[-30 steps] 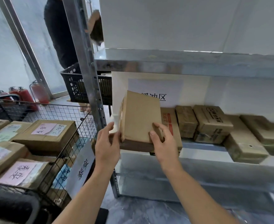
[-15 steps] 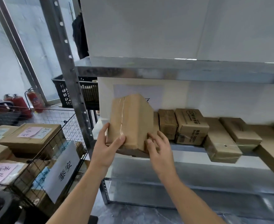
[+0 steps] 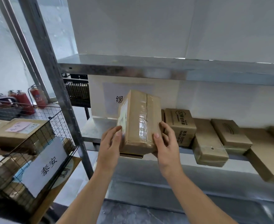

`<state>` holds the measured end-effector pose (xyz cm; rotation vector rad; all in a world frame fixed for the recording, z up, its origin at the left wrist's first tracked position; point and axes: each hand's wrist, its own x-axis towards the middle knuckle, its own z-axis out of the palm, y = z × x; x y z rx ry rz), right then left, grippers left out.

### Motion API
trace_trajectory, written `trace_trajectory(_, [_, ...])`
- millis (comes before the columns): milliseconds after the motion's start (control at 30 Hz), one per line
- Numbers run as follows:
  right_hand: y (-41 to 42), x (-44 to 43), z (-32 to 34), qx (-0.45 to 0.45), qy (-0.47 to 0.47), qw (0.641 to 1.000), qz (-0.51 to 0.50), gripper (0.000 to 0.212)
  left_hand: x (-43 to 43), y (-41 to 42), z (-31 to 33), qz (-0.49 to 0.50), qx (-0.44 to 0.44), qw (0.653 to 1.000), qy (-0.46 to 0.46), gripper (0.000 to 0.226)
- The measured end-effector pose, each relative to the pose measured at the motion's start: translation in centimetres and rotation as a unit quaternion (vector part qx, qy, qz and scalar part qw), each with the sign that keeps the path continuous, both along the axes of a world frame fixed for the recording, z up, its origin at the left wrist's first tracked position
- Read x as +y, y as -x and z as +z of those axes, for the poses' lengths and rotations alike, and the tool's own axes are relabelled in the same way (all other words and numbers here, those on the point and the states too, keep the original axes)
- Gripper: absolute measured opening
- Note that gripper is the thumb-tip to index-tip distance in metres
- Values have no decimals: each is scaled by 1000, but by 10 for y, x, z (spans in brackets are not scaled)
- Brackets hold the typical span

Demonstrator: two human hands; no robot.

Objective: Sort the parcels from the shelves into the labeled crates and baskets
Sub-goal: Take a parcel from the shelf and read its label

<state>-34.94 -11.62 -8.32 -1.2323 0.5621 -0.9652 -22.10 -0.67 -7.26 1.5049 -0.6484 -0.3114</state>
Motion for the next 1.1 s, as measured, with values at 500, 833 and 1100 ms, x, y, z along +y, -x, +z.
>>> trace_trajectory(500, [-15,-20,-29,86,111,988,72,37,39,-23,-19,51,-57,995,-69,46])
trace_trajectory(833, [-53,31,-5,64,116,947,293,50,99,-21,-14,210,-234,947,-70,52])
trace_trajectory(1100, [-84,89,13,61,160,921,351,66,162,-16,-5,300,-290,904,-95,54])
